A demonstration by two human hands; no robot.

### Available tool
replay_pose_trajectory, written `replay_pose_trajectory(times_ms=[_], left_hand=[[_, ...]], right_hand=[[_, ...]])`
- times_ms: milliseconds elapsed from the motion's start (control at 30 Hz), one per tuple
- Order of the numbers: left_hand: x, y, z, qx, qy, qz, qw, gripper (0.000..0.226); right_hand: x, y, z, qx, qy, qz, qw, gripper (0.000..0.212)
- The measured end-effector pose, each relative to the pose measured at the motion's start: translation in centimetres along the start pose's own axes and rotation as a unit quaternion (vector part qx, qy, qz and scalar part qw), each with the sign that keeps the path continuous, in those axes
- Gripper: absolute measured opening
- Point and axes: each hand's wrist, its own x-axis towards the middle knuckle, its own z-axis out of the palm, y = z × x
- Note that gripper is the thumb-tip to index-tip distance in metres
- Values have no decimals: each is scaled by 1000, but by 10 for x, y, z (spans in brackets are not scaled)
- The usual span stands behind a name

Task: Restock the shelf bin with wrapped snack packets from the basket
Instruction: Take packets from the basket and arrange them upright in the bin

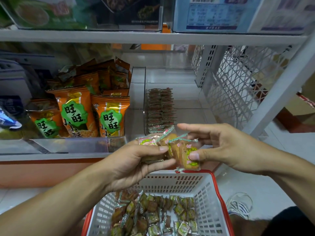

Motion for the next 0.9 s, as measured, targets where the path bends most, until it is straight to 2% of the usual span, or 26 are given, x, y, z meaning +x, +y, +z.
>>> replay_pose_trajectory(times_ms=[100, 167, 233, 400, 500, 600, 667, 733, 800, 900], left_hand=[[0, -1, 1, 98, -25, 5, 995, 41], [0, -3, 2, 130, -37, -2, 991, 39], [1, -6, 3, 135, -27, 5, 990, 36], [5, -15, 9, 86, 33, 69, 993, 51], [6, -13, 12, 47, 73, 103, 991, 56], [6, -11, 12, 27, 142, 158, 977, 51], [6, -12, 8, 37, 197, 195, 960, 48], [5, -13, 4, 40, 220, 211, 951, 51], [4, -14, 2, 40, 220, 208, 952, 60], [6, -12, 0, 31, 216, 193, 957, 63]], right_hand=[[0, 4, 3, 34, -36, 21, 999, 83], [0, 7, 3, 68, -59, 39, 995, 86], [0, 8, 2, 67, -77, 40, 994, 77], [2, 3, -3, 55, -80, 31, 995, 50], [7, -5, -10, 13, -53, 9, 998, 49], [19, -11, -21, 21, 41, -8, 999, 54], [32, -9, -30, -34, 135, -12, 990, 55], [47, -2, -34, -148, 177, 4, 973, 56], [61, 9, -34, -241, 159, 43, 956, 55], [80, 24, -28, -289, 108, 101, 946, 51]])
